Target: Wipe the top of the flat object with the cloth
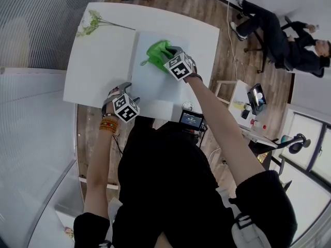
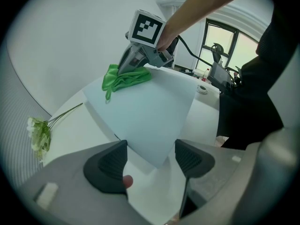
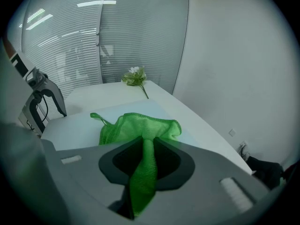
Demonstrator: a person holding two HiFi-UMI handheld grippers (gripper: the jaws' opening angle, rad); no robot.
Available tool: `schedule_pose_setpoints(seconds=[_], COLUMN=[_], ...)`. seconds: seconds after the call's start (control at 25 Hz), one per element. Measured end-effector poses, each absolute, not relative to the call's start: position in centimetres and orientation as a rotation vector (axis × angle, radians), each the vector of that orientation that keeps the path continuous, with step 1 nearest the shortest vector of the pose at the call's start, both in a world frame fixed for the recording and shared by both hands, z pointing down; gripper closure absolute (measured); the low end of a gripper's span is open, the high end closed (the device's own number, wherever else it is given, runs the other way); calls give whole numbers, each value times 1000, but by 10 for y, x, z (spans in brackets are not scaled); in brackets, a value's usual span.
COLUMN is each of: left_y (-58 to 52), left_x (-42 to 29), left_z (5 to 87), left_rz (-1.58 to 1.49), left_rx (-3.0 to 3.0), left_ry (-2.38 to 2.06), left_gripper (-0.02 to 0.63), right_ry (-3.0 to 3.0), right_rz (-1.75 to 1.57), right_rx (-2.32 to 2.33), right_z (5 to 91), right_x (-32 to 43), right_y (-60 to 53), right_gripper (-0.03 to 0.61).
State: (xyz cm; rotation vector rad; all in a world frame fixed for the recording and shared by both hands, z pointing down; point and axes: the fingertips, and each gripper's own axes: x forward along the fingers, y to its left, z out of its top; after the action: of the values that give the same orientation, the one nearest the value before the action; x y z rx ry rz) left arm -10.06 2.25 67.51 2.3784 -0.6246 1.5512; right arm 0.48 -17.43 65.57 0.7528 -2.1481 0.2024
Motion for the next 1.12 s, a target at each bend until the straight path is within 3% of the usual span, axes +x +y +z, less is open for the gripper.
schedule_pose_setpoints(seconds=[1.12], left_y=[21], left_x=[-101], left_z=[677], left_rz=[1561], left_rx=[2381], left_ry=[-602], left_gripper=[290], right_ry=[-2210], right_rz=[148], right_rx=[613], right_z=[658], right_x=[-22], right_y=[-113], right_gripper=[492])
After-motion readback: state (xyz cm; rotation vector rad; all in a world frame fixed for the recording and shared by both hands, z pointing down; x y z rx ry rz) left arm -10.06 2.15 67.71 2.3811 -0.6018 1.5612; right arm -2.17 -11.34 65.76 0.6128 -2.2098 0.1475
